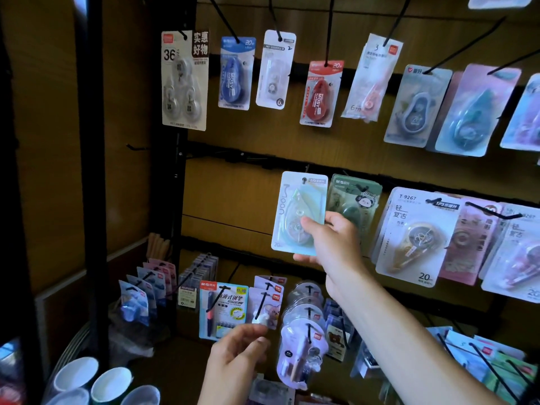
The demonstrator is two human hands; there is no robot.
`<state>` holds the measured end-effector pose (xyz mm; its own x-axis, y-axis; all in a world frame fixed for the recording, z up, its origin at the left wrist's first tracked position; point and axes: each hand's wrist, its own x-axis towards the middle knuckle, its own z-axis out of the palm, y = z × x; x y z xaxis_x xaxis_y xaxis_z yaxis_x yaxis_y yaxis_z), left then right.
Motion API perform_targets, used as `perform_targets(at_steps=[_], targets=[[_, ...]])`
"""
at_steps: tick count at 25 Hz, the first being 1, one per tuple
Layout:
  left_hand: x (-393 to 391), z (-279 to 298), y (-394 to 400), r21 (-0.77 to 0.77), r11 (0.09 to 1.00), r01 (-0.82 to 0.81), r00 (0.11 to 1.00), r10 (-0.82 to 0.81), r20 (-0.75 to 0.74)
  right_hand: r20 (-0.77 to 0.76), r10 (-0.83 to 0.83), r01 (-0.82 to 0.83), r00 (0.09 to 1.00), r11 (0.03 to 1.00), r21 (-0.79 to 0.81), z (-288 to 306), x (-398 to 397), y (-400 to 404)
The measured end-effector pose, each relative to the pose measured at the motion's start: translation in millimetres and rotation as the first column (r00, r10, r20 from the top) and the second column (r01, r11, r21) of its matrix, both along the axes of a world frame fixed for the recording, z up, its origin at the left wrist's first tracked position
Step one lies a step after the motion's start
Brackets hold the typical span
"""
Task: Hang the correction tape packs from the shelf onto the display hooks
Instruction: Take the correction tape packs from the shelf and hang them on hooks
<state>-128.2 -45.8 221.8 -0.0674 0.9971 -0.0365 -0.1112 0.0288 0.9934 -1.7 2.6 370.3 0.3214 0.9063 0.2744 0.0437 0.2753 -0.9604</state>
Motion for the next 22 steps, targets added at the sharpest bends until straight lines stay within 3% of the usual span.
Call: perform_targets(at_steps=[3,8,11,15,18,20,22], targets=[[-0.3,-3.2,1.3,0.015,1.0,0.005,1.0,-0.005,-0.016,-0.052,-0.021,0.018,0.998,0.998,-0.064,-7.8,6.5,25.1],[-6.4,-3.3,5.6,0.053,0.999,-0.004,0.999,0.007,-0.046,-0.228,0.1,-0.144,0.969,0.972,-0.187,-27.8,6.5,38.5],[-7.9,-1.3,2.8,0.085,0.996,-0.034,0.999,0.037,-0.03,-0.256,0.139,-0.19,0.957,0.964,-0.187,-41.4,17.5,22.2],[-25.6,-18.2,7.2,0.093,0.989,-0.118,0.989,0.125,-0.075,-0.208,0.159,-0.213,0.965,0.939,-0.271,-143.8,26.2,-43.3],[-21.7,-56.5,8.0,0.011,0.995,-0.099,0.986,0.1,-0.131,-0.279,0.212,-0.342,0.937,0.724,-0.599,-259.9,29.5,-92.7],[-14.6,-94.2,3.9,-0.067,0.995,-0.073,0.98,0.059,-0.188,-0.259,0.164,-0.306,0.952,0.576,-0.758,-321.0,32.6,-97.2],[-12.3,-139.6,2.1,-0.171,0.984,-0.055,0.964,0.008,-0.266,-0.238,0.084,-0.247,0.968,0.503,-0.828,-359.7,35.4,-81.2]])
